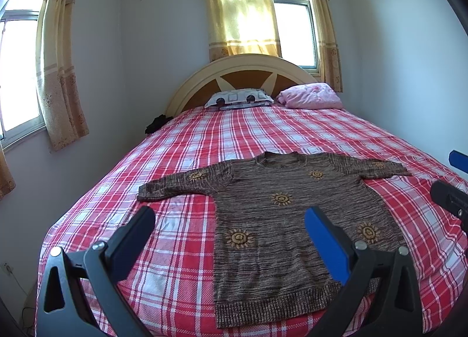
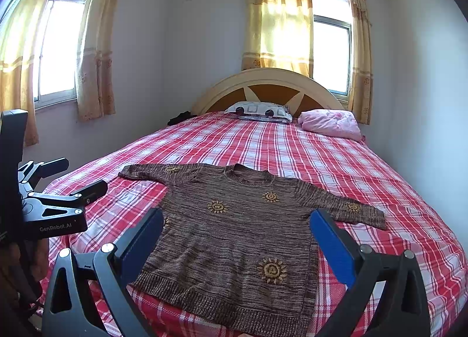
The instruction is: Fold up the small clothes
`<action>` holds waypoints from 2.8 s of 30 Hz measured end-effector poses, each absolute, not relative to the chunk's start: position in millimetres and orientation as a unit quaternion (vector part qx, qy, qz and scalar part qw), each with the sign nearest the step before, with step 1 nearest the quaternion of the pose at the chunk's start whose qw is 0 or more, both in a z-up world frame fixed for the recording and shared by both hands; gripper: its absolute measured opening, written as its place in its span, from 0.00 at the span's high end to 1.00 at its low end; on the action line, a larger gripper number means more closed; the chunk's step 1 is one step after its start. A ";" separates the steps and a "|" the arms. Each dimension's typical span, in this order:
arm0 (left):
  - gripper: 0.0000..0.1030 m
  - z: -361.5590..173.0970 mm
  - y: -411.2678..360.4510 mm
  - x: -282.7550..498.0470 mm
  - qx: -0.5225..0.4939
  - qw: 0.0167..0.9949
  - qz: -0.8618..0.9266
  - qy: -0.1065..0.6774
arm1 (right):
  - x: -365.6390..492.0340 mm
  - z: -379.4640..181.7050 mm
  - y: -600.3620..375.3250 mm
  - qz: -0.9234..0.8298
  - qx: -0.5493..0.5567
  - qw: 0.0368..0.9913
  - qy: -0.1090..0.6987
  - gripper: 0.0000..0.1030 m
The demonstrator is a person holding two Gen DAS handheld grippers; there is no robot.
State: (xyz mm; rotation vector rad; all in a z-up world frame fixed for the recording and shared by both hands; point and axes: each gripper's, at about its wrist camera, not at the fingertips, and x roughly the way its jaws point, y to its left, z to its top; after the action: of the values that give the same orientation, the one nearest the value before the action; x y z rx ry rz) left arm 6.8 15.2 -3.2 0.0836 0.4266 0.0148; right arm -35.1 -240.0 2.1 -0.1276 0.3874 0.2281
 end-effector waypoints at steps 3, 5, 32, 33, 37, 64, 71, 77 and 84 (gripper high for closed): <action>0.00 -3.0 15.2 7.7 0.041 0.976 0.007 0.212 | -35.3 2.1 -240.5 0.114 -0.063 0.973 0.192 0.02; 0.00 -3.1 15.1 8.0 0.041 0.977 0.008 0.211 | -35.5 2.5 -240.2 0.114 -0.063 0.973 0.192 0.02; 0.00 -5.0 20.4 7.5 0.036 0.977 0.015 0.212 | -35.4 -3.0 -237.3 0.117 -0.065 0.972 0.195 0.02; 0.00 -5.0 19.9 7.6 0.036 0.976 0.015 0.212 | -35.4 -3.6 -237.3 0.117 -0.065 0.972 0.196 0.02; 0.00 -5.0 20.7 7.7 0.035 0.976 0.016 0.212 | -34.9 -3.7 -236.5 0.116 -0.065 0.971 0.197 0.02; 0.00 -31.8 17.5 29.9 0.040 0.967 0.017 0.250 | -11.7 -30.5 -240.7 0.110 -0.061 0.963 0.236 0.02; 0.00 -58.4 15.9 51.3 0.044 0.959 0.013 0.280 | 10.5 -53.3 -254.2 0.102 -0.053 0.957 0.268 0.02; 0.00 -77.3 13.4 76.9 0.061 0.949 0.018 0.310 | 40.2 -78.0 -281.2 0.072 -0.039 0.949 0.306 0.02; 0.00 -83.7 7.9 110.9 0.071 0.942 0.017 0.327 | 78.2 -100.9 -319.4 0.032 -0.034 0.939 0.340 0.02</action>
State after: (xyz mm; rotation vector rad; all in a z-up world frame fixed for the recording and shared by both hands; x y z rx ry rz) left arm 110.9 7.9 -83.7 0.1454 0.6660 0.0350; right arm 78.2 -319.4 -100.9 -0.0692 0.6942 0.0663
